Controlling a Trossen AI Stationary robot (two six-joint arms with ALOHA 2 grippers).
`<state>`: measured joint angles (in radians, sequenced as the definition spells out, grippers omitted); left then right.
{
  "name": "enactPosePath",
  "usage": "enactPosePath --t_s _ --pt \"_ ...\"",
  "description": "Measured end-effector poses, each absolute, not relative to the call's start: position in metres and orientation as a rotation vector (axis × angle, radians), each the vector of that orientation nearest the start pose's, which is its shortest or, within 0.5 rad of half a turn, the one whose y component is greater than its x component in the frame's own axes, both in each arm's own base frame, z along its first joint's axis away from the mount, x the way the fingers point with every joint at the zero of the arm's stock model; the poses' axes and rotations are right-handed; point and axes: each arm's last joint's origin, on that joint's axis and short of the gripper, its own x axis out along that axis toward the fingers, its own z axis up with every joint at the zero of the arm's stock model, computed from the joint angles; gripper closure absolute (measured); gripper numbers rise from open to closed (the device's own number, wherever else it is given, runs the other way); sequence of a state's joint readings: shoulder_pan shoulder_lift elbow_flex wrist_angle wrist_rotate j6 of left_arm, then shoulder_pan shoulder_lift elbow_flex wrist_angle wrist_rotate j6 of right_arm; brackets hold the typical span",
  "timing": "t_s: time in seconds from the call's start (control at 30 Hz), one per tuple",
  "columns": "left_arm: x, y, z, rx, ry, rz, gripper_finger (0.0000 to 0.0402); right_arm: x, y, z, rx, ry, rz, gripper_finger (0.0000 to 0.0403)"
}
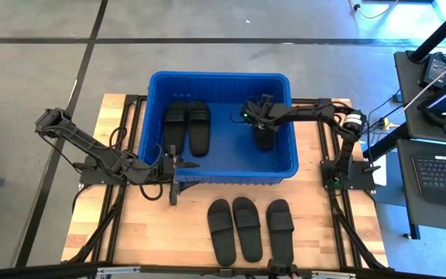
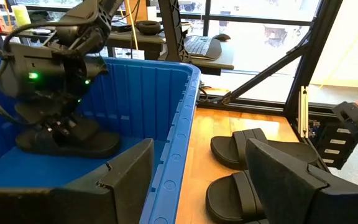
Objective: Pick and place slides into bin
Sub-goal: Put the black slide into the blue bin
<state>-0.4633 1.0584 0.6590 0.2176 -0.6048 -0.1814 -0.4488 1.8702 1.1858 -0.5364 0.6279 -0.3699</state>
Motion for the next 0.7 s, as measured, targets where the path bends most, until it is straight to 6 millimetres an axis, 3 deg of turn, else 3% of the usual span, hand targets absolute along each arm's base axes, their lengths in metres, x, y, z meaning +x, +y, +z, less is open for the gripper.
enactPosePath --t_s 0.27,0.47,0.6,0.7 --pt "0.213 -0.088 0.277 -0.088 0.143 0.154 0.0153 0.314 -0.170 0.179 -0.391 1.529 -0.644 0.0087" --pt "0.213 -0.088 0.277 -0.088 0.144 0.154 0.0153 0.316 -0.166 0.197 -0.208 1.540 -0.560 0.0087" --pt "0.213 -0.088 0.277 -0.088 0.144 0.154 0.0153 0.321 -0.161 0.219 -0.150 1.536 -0.546 0.0087" --pt "0.213 -0.088 0.277 -0.087 0.144 0.153 0.0153 0.331 -0.154 0.247 -0.137 1.453 -0.581 0.0087"
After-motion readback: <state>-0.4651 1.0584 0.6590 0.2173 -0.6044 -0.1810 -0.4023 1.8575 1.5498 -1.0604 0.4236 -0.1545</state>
